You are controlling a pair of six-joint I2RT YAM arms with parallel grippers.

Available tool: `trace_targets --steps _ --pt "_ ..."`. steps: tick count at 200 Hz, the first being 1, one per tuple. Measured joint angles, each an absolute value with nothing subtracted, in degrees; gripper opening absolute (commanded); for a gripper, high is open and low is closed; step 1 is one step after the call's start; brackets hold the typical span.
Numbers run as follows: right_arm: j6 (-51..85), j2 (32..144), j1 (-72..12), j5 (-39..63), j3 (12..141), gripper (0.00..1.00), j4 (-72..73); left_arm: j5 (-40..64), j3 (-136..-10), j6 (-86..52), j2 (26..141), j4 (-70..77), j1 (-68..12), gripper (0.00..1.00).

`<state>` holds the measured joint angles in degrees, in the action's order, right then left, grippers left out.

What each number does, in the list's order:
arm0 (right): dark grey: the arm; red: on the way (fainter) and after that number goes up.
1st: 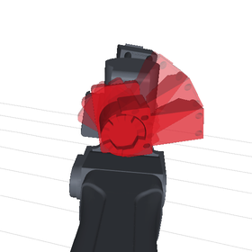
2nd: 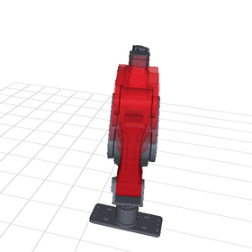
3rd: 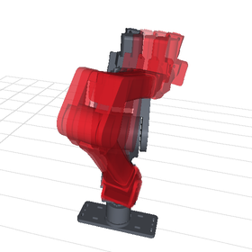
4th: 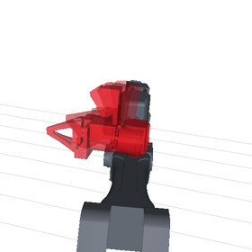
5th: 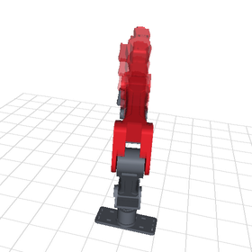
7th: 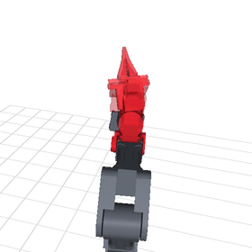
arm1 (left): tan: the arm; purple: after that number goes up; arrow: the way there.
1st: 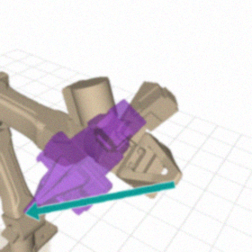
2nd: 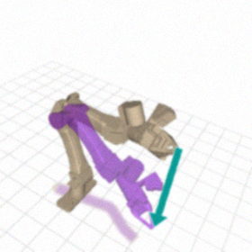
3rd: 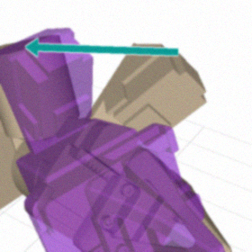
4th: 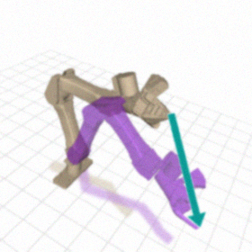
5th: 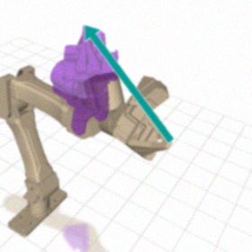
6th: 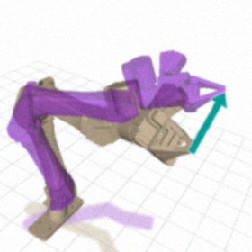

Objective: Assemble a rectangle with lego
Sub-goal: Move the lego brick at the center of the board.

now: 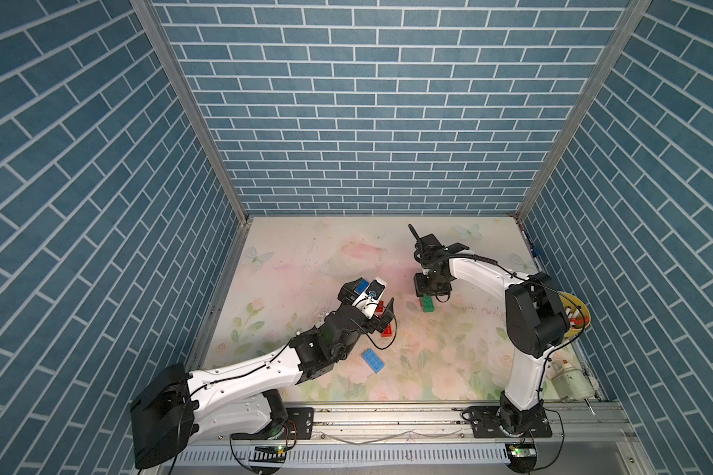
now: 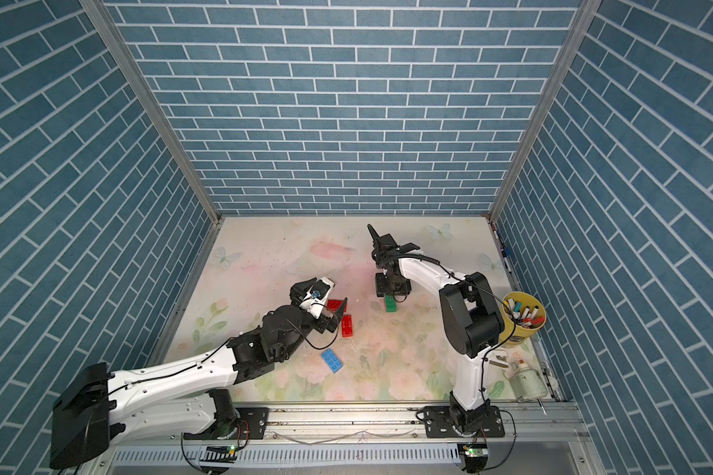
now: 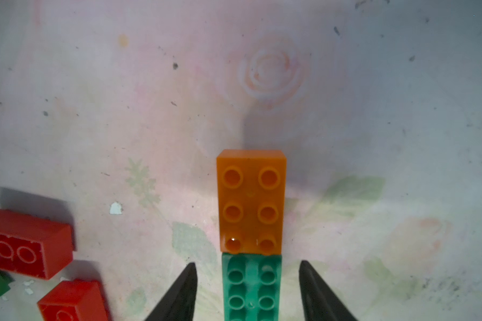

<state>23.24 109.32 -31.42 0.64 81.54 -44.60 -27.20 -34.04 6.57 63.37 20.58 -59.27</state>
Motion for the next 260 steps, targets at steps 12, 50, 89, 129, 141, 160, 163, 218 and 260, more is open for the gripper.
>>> trace_targets --steps 12,50,89,129,141,160,163,218,260 --pt "22.8 109.9 -31.4 0.6 82.0 0.51 -44.6 -27.2 -34.0 6.5 63.4 20.4 -59.3 1.00" --pt "22.0 112.2 -31.4 0.1 82.1 0.45 -44.6 -27.2 -34.0 6.4 63.4 20.4 -59.3 1.00" --pt "21.3 113.0 -31.3 -0.6 82.1 0.32 -44.6 -27.3 -34.1 6.3 63.4 20.4 -59.3 1.00" --pt "20.7 113.1 -31.3 -0.9 82.1 0.22 -44.4 -27.4 -34.1 6.2 63.8 20.4 -59.2 1.00" --pt "20.7 113.1 -31.3 -0.8 82.1 0.21 -44.5 -27.4 -34.2 6.1 64.0 20.4 -59.2 1.00" --pt "20.7 113.4 -31.3 -0.8 82.5 0.20 -44.5 -27.4 -34.2 6.0 64.1 20.4 -59.2 1.00" --pt "20.7 113.5 -31.3 -0.8 82.5 0.20 -44.5 -27.4 -34.2 6.0 64.1 20.4 -59.2 1.00" --pt "20.8 113.7 -30.3 -0.4 82.8 0.19 -44.0 -27.3 -34.8 6.0 64.5 20.3 -59.2 1.00" --pt "20.8 113.8 -25.8 -0.7 83.3 0.19 -44.1 -27.0 -35.9 5.9 66.0 20.3 -59.1 1.00"
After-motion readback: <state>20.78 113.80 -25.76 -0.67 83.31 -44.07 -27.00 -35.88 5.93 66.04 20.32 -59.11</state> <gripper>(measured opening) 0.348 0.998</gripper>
